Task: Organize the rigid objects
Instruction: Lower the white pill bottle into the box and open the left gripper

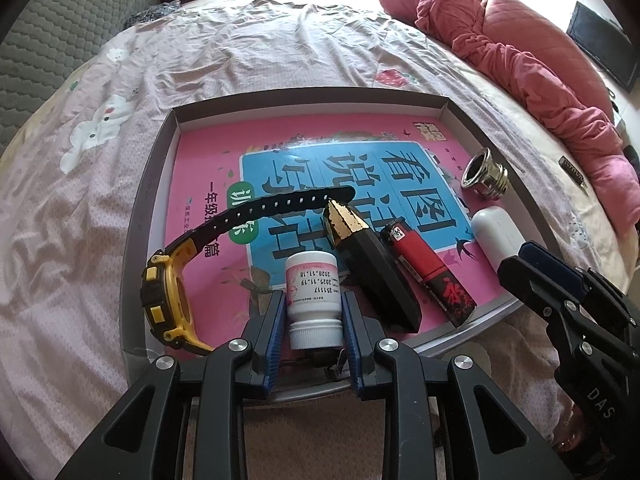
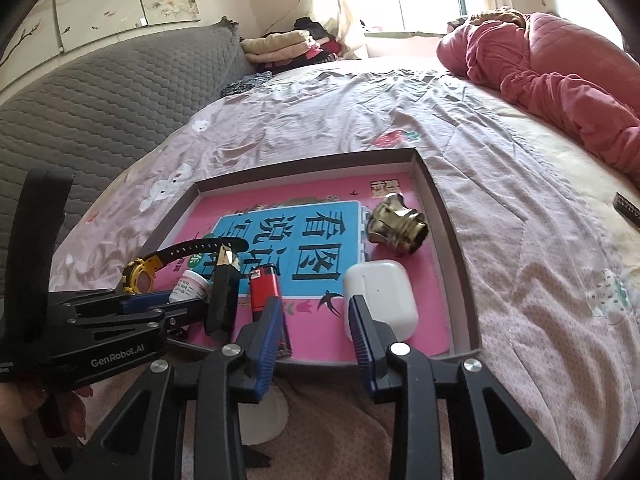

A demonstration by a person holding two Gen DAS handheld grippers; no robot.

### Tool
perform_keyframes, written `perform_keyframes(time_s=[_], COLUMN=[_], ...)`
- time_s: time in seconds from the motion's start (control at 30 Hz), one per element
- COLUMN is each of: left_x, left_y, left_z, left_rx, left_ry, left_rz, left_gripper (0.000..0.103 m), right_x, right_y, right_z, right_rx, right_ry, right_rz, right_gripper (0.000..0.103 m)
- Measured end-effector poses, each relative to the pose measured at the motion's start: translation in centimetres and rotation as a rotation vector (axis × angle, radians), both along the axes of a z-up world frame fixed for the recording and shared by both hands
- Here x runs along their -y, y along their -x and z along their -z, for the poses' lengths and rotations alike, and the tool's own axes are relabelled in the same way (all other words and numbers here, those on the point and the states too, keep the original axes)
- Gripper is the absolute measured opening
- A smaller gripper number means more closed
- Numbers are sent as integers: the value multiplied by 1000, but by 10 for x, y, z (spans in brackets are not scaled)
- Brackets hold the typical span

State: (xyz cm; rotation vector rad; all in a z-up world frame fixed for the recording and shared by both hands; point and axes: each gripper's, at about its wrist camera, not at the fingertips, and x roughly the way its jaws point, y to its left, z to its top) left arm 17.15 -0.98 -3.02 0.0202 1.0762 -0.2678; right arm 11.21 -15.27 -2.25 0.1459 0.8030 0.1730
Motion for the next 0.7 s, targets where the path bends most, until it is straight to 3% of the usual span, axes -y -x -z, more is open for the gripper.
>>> perform_keyframes(time_s=[0.33, 0.47, 0.7], left_x=[-1, -2, -2], left_y=[2, 3, 5], left_z=[-2, -4, -7], left_rx=[1, 3, 19], left_ry=[8, 23, 33], left_rz=[-6, -7, -7], left_gripper=[28, 34, 40], right_x=[-8, -11, -10], right_y=[5, 5, 5], right_z=[-3, -3, -4], right_rx=[18, 20, 18], right_ry=[49, 56, 61], right_rz=[-18, -19, -14], right_gripper=[35, 42, 42])
